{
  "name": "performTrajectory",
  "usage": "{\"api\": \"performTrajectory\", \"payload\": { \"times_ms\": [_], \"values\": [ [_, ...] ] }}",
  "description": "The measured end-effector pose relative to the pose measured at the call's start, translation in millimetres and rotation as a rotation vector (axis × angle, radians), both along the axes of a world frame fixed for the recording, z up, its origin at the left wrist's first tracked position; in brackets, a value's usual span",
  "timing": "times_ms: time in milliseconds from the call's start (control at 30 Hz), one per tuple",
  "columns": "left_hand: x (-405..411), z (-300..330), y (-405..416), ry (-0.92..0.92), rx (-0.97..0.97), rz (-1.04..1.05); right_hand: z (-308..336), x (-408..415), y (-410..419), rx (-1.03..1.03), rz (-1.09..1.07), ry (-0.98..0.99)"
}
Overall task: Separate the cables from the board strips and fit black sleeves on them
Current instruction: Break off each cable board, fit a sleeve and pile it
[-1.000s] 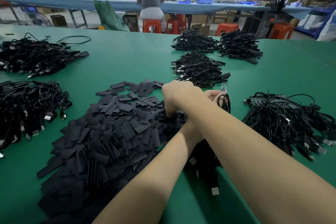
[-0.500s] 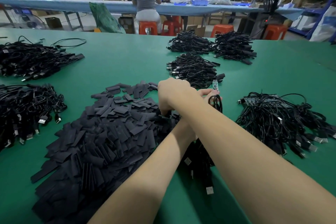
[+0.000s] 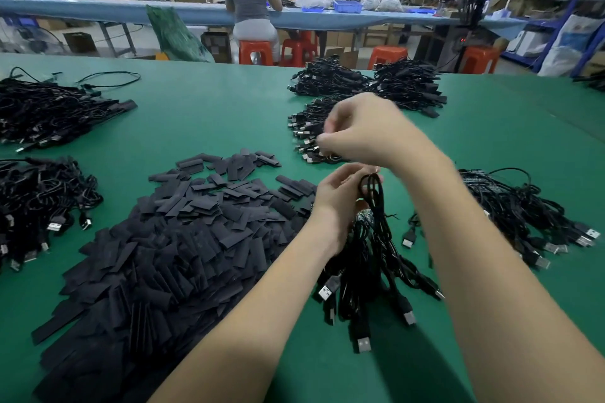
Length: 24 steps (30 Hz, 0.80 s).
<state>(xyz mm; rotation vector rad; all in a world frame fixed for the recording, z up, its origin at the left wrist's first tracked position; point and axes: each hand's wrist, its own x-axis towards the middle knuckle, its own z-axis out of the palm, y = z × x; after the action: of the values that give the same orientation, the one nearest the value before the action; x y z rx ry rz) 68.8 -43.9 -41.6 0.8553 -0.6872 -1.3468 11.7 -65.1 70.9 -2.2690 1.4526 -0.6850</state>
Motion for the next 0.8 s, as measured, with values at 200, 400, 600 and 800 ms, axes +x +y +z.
{"api": "performTrajectory", "payload": {
  "times_ms": [200, 400, 600, 800],
  "values": [
    [1.3, 7.3, 6.3, -0.041, -0.009, -0.075, -35.0, -89.8, 11.3, 0.431, -0.001, -1.097],
    [5.8, 4.1, 6.6, -0.087, -0.003, -0.135, -73.5, -92.6, 10.0, 0.546, -0.065, -1.385],
    [7.0, -1.3, 4.8, -0.102, -0.055, -0.276, -83.3, -81.9, 5.0, 0.440, -0.087, -1.310],
    [9.3, -1.9, 5.2, -0.188, -0.085, -0.320, -82.6, -87.4, 4.9, 0.390, -0.076, -1.221]
  ]
}}
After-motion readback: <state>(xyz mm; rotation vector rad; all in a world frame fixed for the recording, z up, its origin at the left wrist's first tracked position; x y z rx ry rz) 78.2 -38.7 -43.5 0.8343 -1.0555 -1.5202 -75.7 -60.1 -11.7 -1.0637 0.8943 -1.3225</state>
